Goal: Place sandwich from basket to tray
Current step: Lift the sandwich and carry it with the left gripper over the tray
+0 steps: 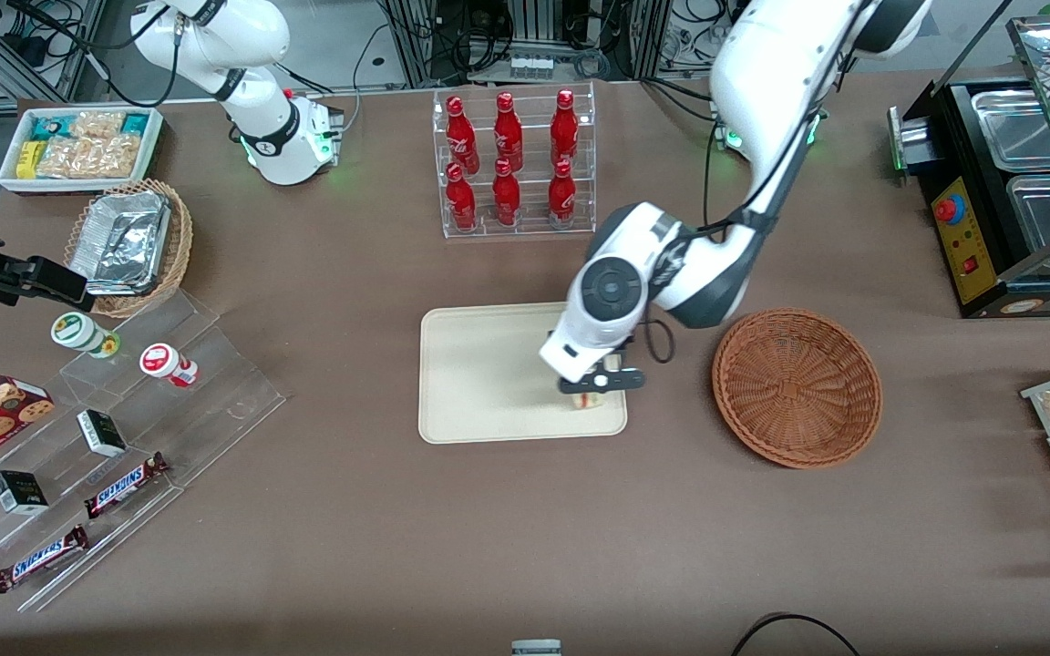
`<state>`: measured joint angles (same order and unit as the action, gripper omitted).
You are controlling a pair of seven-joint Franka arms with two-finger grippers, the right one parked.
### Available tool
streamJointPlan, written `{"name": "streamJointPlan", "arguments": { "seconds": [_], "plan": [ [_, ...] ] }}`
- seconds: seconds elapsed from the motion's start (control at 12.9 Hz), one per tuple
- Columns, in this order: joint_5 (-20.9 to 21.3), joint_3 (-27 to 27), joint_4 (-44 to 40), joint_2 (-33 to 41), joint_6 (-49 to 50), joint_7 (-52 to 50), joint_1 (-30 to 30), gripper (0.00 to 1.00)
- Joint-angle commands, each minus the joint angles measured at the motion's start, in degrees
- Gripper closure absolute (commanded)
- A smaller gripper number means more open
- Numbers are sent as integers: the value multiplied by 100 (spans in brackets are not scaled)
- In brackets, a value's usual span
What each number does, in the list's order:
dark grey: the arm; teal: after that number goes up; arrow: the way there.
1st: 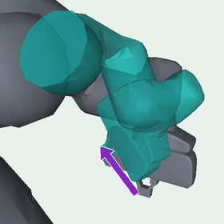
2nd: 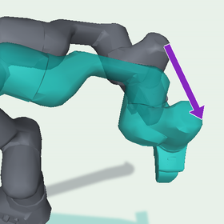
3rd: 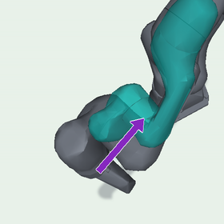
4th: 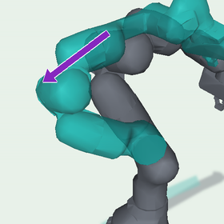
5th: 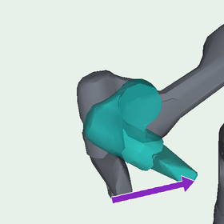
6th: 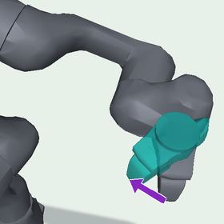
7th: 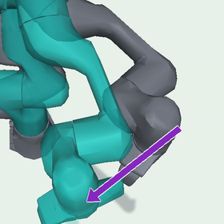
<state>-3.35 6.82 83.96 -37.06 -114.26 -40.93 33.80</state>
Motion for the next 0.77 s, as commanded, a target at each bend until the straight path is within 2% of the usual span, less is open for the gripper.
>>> {"name": "streamJointPlan", "arguments": {
  "seconds": [0.0, 0.31, 0.7],
  "plan": [
    [-78, -84, -897, -660, 97, -319, 311, 100],
    [-87, -75, -1039, -1021, -632, -820, 593, 100],
    [-200, -75, -1163, -1119, -615, -900, 663, 100]
  ]
}}
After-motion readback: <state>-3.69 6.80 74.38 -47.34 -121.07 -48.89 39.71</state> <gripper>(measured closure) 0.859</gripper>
